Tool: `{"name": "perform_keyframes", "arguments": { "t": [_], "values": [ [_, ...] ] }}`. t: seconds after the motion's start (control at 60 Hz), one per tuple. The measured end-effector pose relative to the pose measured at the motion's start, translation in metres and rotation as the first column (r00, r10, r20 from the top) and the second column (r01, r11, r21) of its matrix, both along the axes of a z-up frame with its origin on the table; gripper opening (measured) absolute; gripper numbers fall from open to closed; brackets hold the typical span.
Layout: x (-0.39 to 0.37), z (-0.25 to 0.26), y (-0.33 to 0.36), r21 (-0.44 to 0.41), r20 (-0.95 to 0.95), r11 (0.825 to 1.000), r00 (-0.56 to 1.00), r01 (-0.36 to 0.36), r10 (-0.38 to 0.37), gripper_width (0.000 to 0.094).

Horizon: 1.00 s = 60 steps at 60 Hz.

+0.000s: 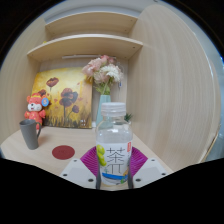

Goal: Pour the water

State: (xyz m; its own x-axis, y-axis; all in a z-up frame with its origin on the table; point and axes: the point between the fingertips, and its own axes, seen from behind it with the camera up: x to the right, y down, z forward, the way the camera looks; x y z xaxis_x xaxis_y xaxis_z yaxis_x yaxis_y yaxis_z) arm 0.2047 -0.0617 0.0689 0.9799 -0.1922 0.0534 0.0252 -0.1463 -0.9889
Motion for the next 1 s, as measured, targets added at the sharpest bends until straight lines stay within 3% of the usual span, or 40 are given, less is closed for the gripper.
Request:
{"name": "perform_keyframes", "arguments": {
  "t": [0.217,0.367,0.5,0.65,0.8,1.0],
  "values": [
    [-0.008,0.012,0.006,-0.033,0.139,0.999,0.99,-0.003,0.007,0.0366],
    [-0.023,0.053,0.03,-0.047,0.466,0.999,0.884,-0.019,0.039,0.0366],
    [-0.056,0.101,0.056,-0.042,0.759,0.999,0.65,-0.031,0.052,0.0368],
    [-0.117,0.139,0.077,-0.021,0.95,0.997,0.308,-0.077,0.044,0.0367],
    [-0.172,0.144,0.1,-0.049,0.998,0.99,-0.036,-0.133,0.044,0.0366],
    [-0.22,0.137,0.117,-0.078,0.934,0.985,-0.356,-0.156,0.017,0.0366]
  ]
}}
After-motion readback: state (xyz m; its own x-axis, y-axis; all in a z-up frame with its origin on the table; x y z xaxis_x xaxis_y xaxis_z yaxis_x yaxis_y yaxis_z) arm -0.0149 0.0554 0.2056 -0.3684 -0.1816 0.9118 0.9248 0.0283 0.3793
